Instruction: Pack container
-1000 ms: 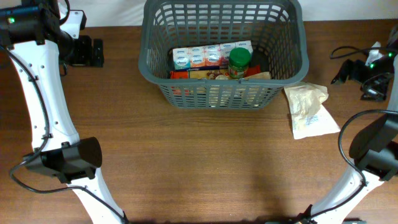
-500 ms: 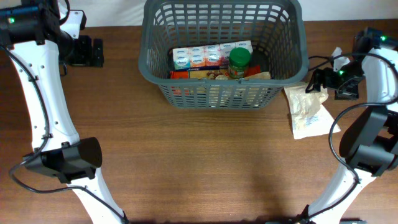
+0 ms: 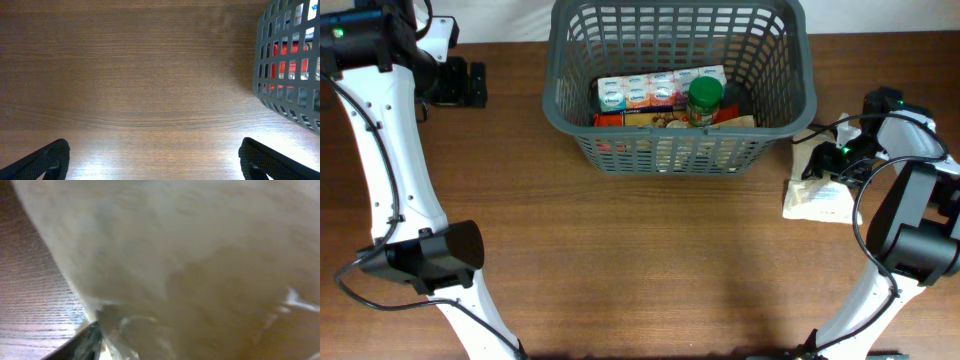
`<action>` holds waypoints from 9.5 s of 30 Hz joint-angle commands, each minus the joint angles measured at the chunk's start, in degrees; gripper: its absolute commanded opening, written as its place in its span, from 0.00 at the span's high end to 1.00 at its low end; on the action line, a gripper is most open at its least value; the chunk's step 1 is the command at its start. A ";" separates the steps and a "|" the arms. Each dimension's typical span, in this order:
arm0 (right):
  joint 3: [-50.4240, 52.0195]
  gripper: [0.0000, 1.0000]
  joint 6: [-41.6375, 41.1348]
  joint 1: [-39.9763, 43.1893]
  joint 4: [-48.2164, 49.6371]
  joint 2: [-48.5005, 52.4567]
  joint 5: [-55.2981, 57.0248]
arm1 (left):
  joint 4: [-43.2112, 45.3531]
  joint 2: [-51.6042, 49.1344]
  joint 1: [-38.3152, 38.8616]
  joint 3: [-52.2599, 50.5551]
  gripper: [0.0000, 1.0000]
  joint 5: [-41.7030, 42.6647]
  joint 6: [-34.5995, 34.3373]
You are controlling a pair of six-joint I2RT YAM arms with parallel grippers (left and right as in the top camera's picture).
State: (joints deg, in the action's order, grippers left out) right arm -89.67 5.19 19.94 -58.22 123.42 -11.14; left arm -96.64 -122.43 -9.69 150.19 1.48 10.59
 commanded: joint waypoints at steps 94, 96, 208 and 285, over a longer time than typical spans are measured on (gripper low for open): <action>-25.38 0.19 -13.03 -12.79 -39.10 -76.78 9.60 | -0.04 -0.46 -0.17 -0.26 0.01 0.42 -0.72; -20.81 0.12 -13.22 -12.79 -39.08 -85.24 8.66 | -0.04 -0.46 -0.17 -0.26 0.01 0.42 -0.72; 89.35 0.01 4.90 -18.71 54.62 -123.21 1.66 | 100.80 104.06 8.92 -119.97 0.01 15.61 -2.01; 89.35 0.01 4.90 -18.71 54.62 -123.21 1.66 | 90.38 122.14 10.40 -148.39 0.01 14.21 -1.97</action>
State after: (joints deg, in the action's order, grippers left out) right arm -0.73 9.74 1.65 -3.38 0.62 -9.98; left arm -6.28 -0.67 0.43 2.15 16.10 9.10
